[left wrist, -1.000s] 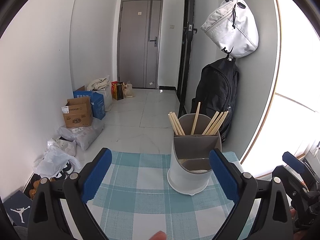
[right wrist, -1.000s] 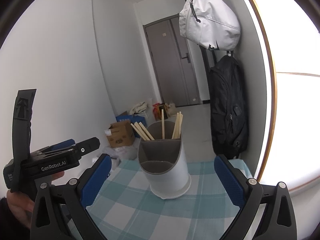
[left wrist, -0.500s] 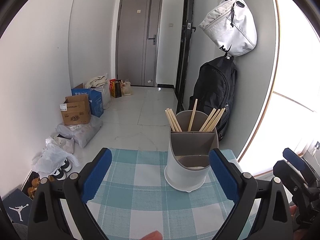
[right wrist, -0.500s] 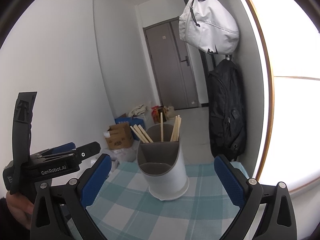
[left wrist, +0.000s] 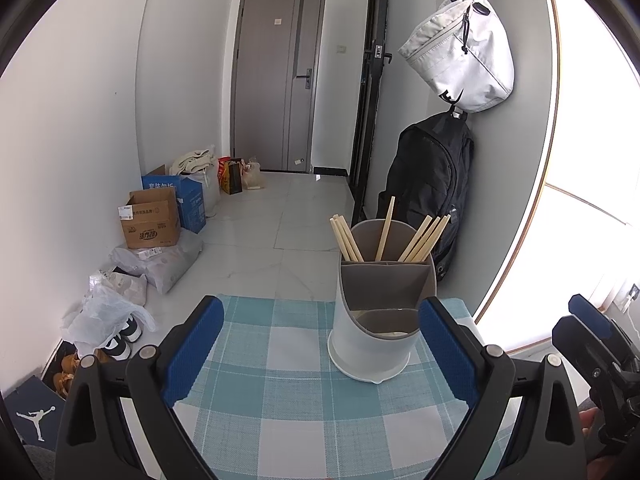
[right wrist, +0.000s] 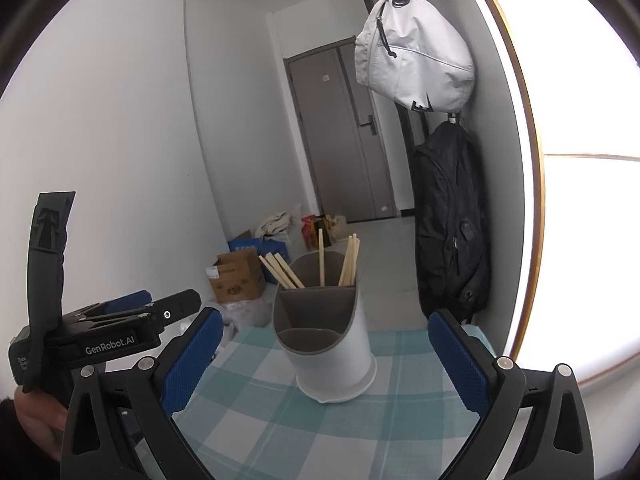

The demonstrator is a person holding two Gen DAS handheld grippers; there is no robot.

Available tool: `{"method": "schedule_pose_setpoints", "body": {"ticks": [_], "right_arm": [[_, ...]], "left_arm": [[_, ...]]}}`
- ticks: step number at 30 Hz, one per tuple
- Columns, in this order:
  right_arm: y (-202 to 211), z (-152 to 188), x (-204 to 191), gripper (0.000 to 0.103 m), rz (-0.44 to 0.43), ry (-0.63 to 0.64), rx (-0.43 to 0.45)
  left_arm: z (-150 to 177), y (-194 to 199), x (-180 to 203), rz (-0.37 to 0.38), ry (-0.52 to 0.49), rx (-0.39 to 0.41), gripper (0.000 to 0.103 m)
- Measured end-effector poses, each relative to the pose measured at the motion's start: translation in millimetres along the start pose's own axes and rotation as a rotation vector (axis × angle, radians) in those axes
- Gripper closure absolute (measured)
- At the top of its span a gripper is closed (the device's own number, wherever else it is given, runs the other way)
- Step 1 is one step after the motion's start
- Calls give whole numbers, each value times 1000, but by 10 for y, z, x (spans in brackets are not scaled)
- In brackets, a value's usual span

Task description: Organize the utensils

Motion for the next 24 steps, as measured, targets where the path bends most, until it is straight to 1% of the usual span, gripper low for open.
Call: {"method": "schedule_pose_setpoints", "body": {"ticks": [6, 24], "right_arm": [[2, -1, 0, 0, 0, 2, 1], [-11, 4, -3, 0, -1, 6, -4]], "left_arm": [[-7, -4, -36, -3, 15, 0, 8], [21, -4, -13, 5, 8, -4, 8]]}}
Point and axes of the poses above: each gripper's, at about its wrist camera, not at the fingertips, and y roughly against the way its jaws point, x to its right, z to its underside, the point moved 4 cm from there along -y, roughly the way its jaws point, and after that the axes turned 5 degrees about -x, right-handed, at the moved point
